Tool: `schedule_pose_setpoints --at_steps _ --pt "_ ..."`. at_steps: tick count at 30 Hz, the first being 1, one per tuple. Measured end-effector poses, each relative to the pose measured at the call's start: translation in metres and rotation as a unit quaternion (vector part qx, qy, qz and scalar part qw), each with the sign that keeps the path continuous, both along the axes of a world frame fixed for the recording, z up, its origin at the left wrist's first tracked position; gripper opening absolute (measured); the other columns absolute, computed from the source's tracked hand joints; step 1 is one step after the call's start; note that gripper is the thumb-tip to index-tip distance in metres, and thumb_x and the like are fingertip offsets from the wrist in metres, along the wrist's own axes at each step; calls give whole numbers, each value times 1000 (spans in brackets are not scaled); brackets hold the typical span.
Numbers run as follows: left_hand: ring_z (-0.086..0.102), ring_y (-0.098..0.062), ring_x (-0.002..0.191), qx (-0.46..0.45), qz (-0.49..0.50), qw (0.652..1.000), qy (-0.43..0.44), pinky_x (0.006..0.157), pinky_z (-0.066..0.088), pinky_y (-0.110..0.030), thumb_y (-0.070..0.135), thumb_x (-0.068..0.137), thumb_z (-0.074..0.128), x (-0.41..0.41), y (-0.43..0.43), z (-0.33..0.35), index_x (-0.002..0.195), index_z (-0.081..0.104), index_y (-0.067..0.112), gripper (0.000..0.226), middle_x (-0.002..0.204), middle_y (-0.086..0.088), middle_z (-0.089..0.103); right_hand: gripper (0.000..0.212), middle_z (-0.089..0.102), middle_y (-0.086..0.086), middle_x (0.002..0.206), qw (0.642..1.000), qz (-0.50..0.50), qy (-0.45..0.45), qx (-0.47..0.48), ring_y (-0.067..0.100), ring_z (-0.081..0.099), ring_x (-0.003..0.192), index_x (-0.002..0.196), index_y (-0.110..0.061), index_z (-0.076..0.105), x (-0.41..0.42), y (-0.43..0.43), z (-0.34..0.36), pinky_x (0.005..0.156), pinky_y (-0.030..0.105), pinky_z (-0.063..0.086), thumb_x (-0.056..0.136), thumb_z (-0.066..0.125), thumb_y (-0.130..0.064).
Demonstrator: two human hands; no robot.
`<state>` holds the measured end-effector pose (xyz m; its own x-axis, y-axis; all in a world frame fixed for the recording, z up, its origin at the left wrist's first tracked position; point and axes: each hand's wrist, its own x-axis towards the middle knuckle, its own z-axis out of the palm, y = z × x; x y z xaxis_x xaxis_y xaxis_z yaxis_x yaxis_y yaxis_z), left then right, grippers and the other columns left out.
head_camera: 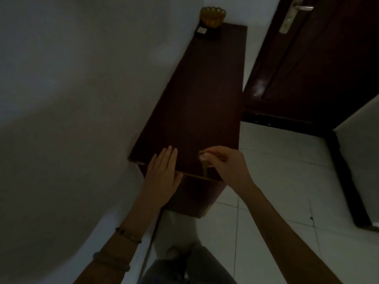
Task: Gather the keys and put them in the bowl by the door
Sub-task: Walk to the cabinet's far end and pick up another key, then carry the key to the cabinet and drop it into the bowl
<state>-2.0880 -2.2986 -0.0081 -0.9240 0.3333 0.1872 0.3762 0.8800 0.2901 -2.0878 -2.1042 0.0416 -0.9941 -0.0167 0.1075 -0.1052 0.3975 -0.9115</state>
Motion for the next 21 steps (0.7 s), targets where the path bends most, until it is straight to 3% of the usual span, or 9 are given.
schedule_pose_setpoints --at_steps 3,7,12,21 --pt "41 -38 127 19 -35 999 7 106 27 -53 20 82 66 11 21 15 133 41 -1 60 137 -24 45 17 74 -7 80 998 -45 -14 -31 9 70 76 81 -32 70 15 25 7 75 35 58 83 63 -16" --pt "45 -39 123 37 -91 995 6 104 29 -52 20 82 68 27 56 30 131 44 -1 59 133 -24 49 19 73 -7 76 993 -106 -14 -59 10 70 73 79 -28 69 40 63 13 68 25 58 83 63 -11" --pt "43 -37 125 43 -128 991 17 106 22 -49 22 84 66 41 117 42 131 44 0 57 136 -23 47 15 72 4 80 979 -160 -17 -124 19 70 74 81 -12 71 74 127 18 70 31 59 83 61 -1" --pt "41 -39 126 51 -149 987 18 106 29 -53 36 90 44 85 268 56 132 41 -3 58 137 -25 44 12 72 11 80 971 -188 -14 -150 20 70 74 82 -2 69 139 273 32 64 27 59 84 58 1"
